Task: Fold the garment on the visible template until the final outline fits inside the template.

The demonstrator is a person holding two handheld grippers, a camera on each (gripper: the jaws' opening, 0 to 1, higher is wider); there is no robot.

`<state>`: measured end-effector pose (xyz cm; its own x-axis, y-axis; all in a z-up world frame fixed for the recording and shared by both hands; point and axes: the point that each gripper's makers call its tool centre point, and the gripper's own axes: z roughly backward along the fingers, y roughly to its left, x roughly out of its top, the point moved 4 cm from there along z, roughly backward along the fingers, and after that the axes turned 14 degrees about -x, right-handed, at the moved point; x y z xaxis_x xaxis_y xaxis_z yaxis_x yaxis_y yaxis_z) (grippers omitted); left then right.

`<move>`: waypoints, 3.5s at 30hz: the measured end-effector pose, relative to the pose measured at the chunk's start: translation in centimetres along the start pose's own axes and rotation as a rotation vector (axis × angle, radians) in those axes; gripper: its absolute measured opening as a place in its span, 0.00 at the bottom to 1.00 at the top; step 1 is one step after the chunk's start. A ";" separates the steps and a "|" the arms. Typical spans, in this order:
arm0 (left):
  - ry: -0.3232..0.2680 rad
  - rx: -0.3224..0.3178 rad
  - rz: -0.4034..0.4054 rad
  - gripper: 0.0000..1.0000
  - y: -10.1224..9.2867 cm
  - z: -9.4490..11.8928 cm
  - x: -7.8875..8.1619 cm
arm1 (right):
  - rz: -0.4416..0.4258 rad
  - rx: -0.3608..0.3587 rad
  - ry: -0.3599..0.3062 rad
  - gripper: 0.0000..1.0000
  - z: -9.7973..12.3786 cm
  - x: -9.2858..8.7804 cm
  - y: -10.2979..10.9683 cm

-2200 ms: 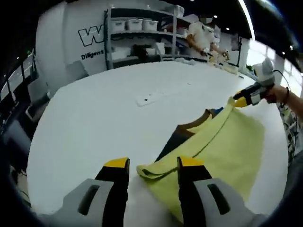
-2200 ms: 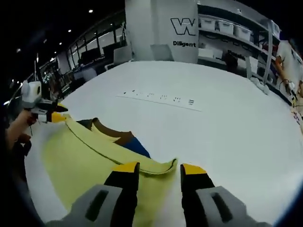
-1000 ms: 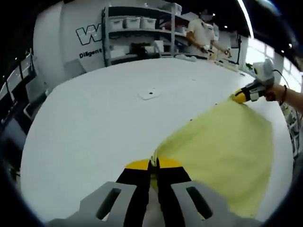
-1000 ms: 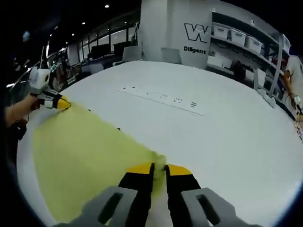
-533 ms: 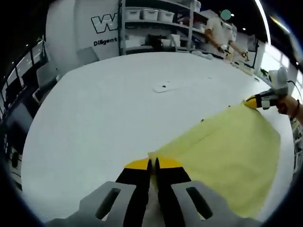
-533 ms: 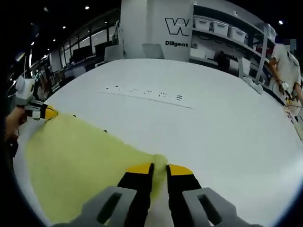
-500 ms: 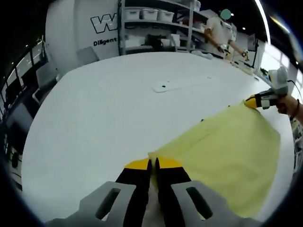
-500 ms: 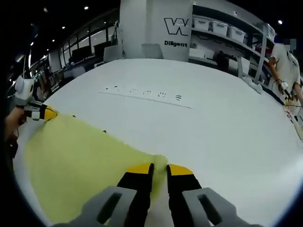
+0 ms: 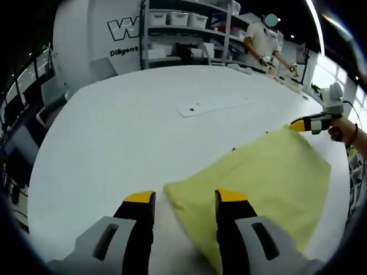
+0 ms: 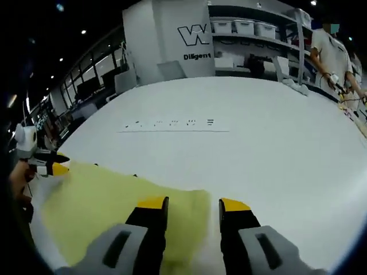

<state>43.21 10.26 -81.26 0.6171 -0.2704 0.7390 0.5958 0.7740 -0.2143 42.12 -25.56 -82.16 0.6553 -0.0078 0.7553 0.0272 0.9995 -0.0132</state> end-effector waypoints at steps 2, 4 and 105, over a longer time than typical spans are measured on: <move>-0.003 -0.003 -0.006 0.47 -0.3 0.3 0.1 | -0.021 0.017 0.000 0.46 0.7 0.0 0.3; -0.007 -0.006 -0.006 0.51 -0.6 0.6 0.1 | -0.034 0.031 0.000 0.53 1.3 -0.2 0.5; 0.110 -0.218 -0.071 0.00 -8.2 9.8 -12.4 | 0.061 0.114 0.115 0.00 13.5 -12.1 -0.3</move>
<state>25.65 12.85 -82.44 0.6146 -0.3896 0.6860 0.7293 0.6121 -0.3057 24.03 -25.41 -82.44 0.7356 0.0562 0.6750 -0.0971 0.9950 0.0229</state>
